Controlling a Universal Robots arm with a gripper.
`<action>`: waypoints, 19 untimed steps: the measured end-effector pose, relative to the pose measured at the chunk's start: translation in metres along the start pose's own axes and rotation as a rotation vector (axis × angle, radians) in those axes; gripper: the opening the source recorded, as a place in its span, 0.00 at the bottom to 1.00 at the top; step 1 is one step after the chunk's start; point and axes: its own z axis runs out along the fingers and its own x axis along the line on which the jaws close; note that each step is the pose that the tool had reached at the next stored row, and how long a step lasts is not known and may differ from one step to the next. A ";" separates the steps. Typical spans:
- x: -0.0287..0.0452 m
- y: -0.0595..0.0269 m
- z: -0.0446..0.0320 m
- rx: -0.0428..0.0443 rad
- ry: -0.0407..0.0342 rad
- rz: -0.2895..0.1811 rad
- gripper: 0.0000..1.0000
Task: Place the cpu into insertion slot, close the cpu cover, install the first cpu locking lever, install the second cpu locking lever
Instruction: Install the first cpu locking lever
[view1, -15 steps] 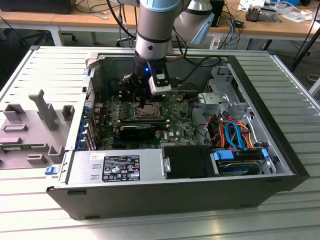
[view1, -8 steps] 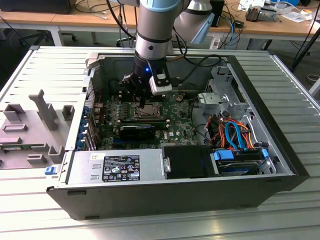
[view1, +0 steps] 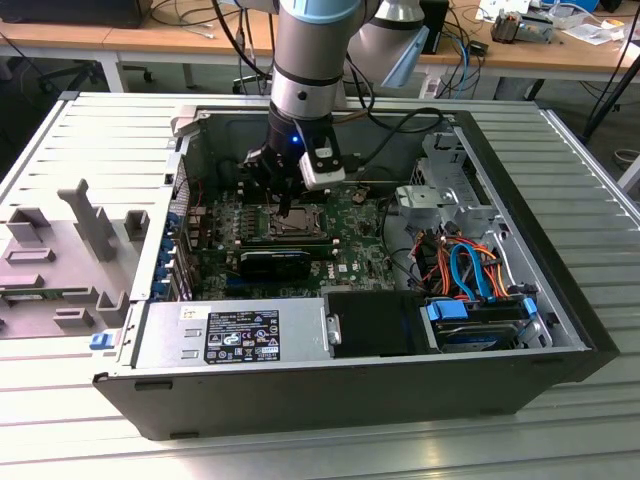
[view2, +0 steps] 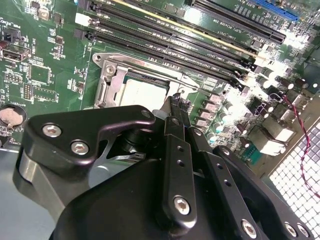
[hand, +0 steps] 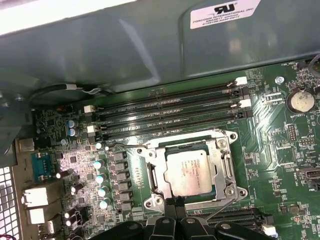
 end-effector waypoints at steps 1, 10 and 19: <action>0.0000 0.0000 0.0000 0.0002 -0.0001 -0.002 0.11; 0.0000 0.0000 0.0000 0.0026 -0.0005 -0.022 0.11; 0.0000 0.0000 0.0000 0.0049 -0.0009 -0.043 0.11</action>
